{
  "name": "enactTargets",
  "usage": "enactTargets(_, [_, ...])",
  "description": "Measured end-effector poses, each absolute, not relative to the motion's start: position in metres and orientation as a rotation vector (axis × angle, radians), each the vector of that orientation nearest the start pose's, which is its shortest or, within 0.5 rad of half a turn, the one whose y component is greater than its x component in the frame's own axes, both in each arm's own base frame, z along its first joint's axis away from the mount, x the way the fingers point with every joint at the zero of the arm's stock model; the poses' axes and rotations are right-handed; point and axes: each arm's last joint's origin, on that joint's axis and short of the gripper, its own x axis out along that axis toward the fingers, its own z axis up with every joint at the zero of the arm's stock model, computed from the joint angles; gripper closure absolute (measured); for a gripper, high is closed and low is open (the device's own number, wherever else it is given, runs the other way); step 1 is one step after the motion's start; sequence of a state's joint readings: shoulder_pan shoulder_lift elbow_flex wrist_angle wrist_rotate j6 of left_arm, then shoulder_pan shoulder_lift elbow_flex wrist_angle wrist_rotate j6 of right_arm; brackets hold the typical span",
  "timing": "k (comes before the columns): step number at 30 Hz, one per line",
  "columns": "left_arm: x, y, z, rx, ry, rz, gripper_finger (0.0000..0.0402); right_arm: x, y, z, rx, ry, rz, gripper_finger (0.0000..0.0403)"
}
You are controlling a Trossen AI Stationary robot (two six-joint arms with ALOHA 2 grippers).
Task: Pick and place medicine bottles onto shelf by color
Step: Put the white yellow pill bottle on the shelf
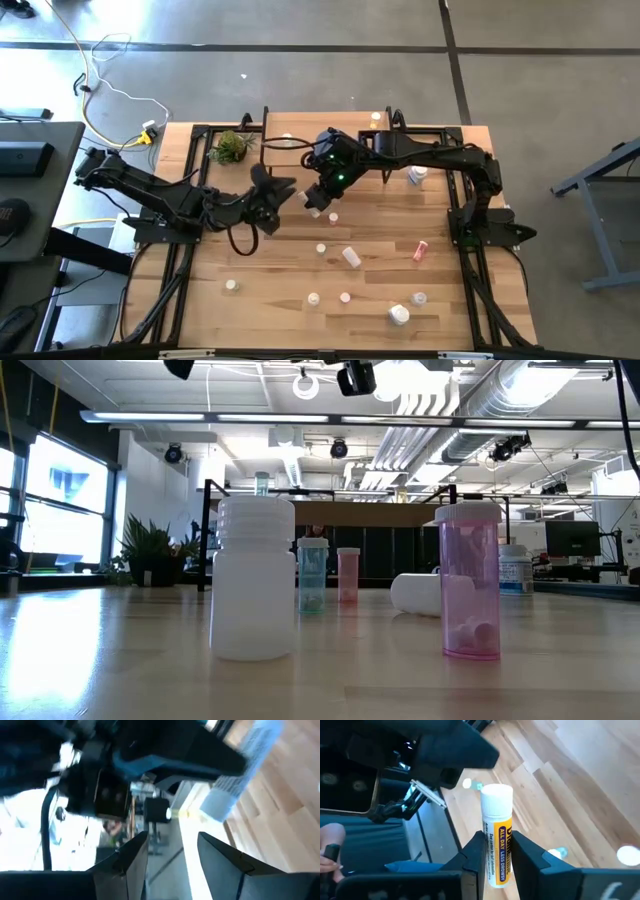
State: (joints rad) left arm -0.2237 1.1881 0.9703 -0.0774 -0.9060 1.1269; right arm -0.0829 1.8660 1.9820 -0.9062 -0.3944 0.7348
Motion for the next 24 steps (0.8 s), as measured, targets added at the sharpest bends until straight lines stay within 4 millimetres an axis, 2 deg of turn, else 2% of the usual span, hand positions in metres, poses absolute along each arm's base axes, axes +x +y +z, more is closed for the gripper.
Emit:
enactTargets(10, [0.254,-0.027,0.329,1.001,0.58,0.596,0.0241,0.391,-0.048,0.385,0.81,0.783,-0.069,0.0344])
enactTargets(15, [0.255,-0.008,0.329,0.896,0.59,0.707,0.0241,0.377,-0.067,0.4,0.75,0.712,-0.129,0.0344])
enactTargets(24, [0.253,0.033,0.329,0.7,0.578,0.882,0.0241,0.336,-0.101,0.439,0.553,0.534,-0.274,0.0344])
